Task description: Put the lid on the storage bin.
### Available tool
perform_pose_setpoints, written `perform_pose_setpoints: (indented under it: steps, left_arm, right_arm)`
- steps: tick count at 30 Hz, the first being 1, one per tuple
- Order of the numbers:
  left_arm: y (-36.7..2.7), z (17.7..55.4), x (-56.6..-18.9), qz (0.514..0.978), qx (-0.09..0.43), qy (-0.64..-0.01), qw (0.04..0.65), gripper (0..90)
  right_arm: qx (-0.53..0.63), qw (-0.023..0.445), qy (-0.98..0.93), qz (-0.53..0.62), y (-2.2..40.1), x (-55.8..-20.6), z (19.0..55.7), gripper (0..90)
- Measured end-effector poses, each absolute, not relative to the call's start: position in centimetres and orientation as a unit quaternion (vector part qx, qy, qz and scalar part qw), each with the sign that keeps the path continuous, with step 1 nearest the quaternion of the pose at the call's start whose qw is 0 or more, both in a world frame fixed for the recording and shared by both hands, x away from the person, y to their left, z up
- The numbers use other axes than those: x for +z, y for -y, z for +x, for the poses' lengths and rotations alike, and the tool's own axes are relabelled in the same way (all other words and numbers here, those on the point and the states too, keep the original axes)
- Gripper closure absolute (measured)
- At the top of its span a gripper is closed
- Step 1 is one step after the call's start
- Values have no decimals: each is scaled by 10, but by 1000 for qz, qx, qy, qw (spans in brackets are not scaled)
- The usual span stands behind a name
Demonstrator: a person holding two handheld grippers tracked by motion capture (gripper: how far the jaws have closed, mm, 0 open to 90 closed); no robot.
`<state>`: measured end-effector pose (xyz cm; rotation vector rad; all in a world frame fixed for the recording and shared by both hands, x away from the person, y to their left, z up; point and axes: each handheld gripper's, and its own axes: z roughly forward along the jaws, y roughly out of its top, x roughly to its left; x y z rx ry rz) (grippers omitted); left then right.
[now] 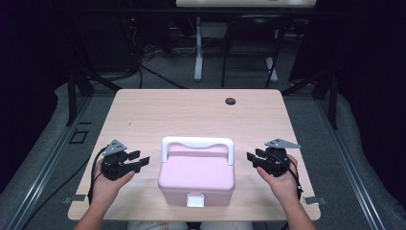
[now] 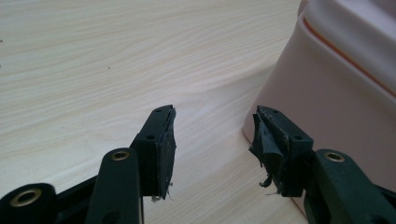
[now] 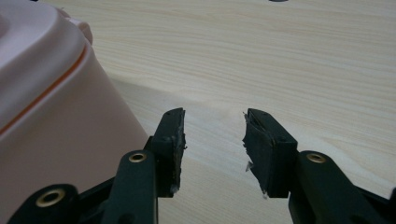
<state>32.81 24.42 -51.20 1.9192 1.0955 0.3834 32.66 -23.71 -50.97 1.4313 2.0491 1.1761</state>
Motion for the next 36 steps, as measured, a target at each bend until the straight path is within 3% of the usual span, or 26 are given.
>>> perform_pose_setpoints:
  steps: [11,36]
  left_arm:
    - [-235,331,-534,792,162,-432,400,462]
    - [-234,333,-540,792,156,-431,403,449]
  right_arm:
    - [405,190,-735,509,232,-523,330,569]
    - [403,180,-736,512,231,-532,332,558]
